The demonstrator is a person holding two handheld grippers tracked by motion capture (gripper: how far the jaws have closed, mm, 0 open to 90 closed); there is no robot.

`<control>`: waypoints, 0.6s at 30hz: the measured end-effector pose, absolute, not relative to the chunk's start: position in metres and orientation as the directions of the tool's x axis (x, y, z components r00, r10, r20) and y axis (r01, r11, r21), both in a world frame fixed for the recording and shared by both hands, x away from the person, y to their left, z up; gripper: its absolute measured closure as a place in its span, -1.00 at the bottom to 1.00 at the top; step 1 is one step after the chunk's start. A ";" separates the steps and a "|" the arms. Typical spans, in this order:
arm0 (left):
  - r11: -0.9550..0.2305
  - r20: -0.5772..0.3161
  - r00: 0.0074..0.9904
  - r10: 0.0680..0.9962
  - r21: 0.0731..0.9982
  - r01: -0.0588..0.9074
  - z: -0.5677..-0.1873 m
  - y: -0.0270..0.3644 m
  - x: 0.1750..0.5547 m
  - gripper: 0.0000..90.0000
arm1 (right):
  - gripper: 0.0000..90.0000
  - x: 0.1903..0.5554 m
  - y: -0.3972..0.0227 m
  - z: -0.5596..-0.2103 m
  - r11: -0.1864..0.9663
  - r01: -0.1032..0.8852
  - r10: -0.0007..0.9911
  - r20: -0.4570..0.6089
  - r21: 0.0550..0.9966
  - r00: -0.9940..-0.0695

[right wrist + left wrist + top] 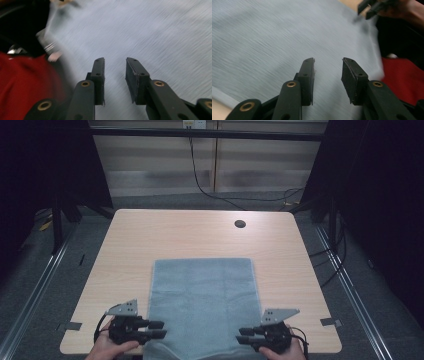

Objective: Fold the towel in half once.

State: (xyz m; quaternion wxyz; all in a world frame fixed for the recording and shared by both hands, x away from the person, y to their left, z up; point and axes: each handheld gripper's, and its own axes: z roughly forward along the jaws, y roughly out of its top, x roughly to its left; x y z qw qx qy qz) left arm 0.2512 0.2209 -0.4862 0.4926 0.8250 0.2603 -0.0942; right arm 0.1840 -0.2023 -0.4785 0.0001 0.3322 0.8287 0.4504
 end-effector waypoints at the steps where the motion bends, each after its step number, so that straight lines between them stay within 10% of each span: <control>1: -0.366 -0.422 0.839 0.342 0.763 0.533 -0.487 0.219 0.261 0.39 | 0.47 0.194 -0.203 -0.478 0.358 0.552 0.565 0.296 0.753 -0.770; 18: -0.373 -0.279 0.785 0.552 0.760 0.532 -0.510 0.198 0.350 0.36 | 0.27 0.315 -0.191 -0.501 0.331 0.613 0.735 0.211 0.718 -0.644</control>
